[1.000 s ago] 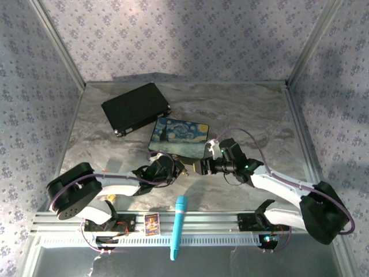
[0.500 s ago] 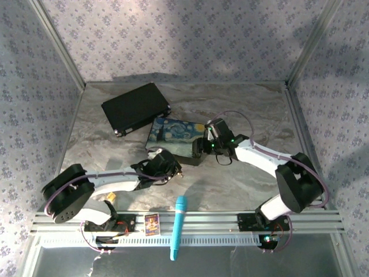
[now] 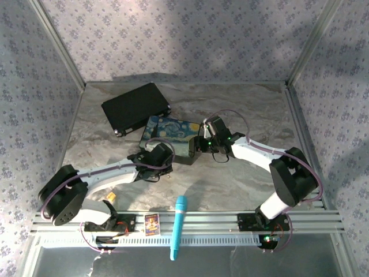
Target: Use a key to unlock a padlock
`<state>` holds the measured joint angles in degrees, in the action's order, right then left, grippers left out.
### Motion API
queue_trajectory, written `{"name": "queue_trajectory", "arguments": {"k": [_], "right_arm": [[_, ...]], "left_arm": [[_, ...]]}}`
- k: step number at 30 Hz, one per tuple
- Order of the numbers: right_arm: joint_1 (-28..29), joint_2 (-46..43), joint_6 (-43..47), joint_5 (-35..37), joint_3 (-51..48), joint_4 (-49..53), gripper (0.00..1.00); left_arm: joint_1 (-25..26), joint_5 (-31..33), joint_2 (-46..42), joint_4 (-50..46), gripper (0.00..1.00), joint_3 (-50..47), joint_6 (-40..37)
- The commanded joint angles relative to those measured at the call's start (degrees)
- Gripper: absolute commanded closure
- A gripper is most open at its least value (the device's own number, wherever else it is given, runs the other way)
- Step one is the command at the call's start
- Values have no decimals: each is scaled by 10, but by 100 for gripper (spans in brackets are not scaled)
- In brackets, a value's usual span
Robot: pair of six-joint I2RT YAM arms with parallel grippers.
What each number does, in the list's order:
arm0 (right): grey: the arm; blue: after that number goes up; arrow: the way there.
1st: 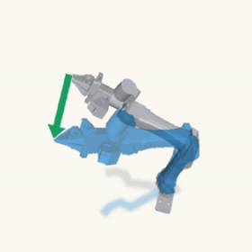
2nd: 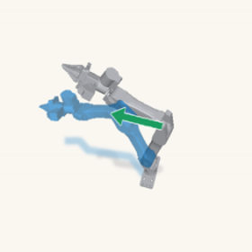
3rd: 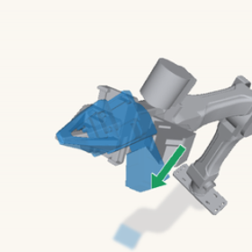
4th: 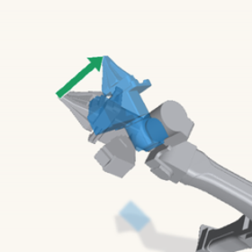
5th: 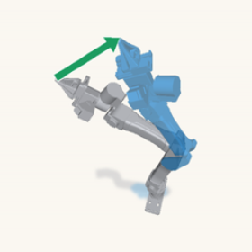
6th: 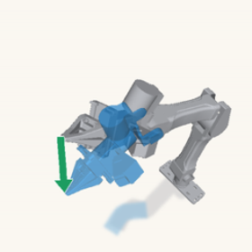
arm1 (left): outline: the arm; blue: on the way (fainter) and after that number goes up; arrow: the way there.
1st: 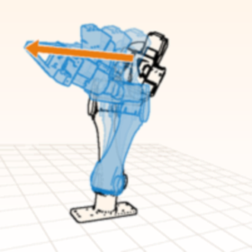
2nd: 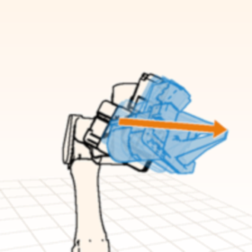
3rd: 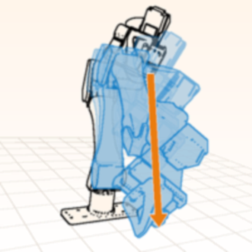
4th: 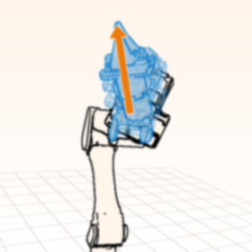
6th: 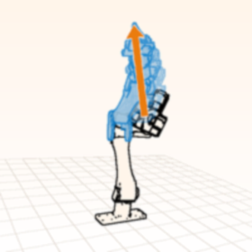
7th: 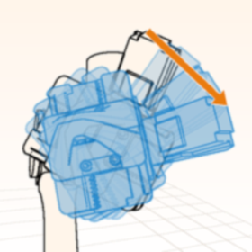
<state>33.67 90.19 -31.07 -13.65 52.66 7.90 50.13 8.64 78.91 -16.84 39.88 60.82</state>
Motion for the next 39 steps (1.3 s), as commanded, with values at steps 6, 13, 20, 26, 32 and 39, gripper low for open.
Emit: {"name": "queue_trajectory", "arguments": {"k": [6, 13, 20, 26, 32, 39], "right_arm": [[-9, 46, 10, 66, -4, 77, 42], [-6, 55, 9, 64, 2, 75, 42], [-5, 64, 10, 63, -3, 71, 42], [-5, 69, 10, 64, -4, 70, 42], [-5, 69, 8, 64, -9, 67, 42], [-4, 68, 8, 65, -13, 66, 43]], "left_arm": [[2, 38, 41, -57, 80, -19, -40], [9, 19, 52, -11, 79, -29, -33], [35, 53, 65, -37, 77, -23, -19], [49, 67, 70, -39, 75, -26, -9], [58, 78, 75, -65, 81, -10, -8], [62, 184, 91, -205, 86, 36, -21]]}}
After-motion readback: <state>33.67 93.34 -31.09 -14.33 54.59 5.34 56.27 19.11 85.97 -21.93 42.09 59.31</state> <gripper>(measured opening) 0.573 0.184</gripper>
